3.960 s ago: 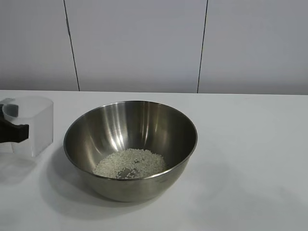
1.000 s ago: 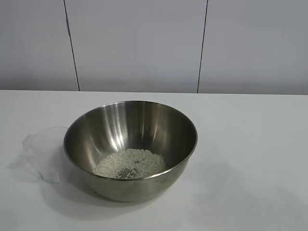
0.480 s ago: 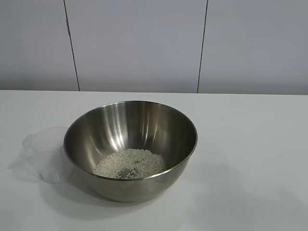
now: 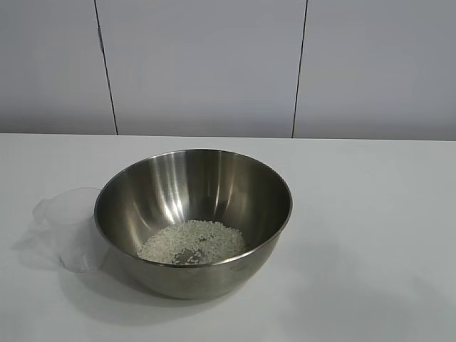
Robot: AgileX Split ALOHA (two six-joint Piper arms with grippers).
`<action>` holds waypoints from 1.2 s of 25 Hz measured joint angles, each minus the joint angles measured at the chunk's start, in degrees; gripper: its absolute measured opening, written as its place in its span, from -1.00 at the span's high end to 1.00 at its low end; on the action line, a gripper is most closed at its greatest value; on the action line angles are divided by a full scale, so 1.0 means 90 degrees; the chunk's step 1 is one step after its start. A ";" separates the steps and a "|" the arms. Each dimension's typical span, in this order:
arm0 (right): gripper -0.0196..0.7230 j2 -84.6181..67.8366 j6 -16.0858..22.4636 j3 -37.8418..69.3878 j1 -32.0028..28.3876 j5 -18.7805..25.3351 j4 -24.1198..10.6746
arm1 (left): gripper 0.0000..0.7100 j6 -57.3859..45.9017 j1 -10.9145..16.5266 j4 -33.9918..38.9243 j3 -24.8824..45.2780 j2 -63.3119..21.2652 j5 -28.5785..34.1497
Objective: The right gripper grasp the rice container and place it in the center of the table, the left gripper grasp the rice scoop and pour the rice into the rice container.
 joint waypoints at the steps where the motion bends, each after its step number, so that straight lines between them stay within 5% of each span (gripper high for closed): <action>1: -0.70 0.0000 0.0000 0.0000 0.0000 0.0000 0.0000 | -0.60 -0.0009 -0.0018 0.0036 0.0225 -0.0221 0.0041; 10: -0.70 0.0000 0.0000 0.0000 0.0000 0.0000 0.0000 | -0.60 -0.0342 -0.0025 0.0020 0.1907 -0.1793 0.0207; 19: -0.70 0.0000 0.0000 0.0000 0.0000 -0.0006 0.0019 | -0.60 -0.0359 -0.0068 0.0065 0.3257 -0.1846 -0.0114; 30: -0.70 0.0000 0.0000 0.0000 0.0000 -0.0006 0.0024 | -0.60 -0.0359 -0.0068 0.0085 0.3372 -0.1846 -0.0351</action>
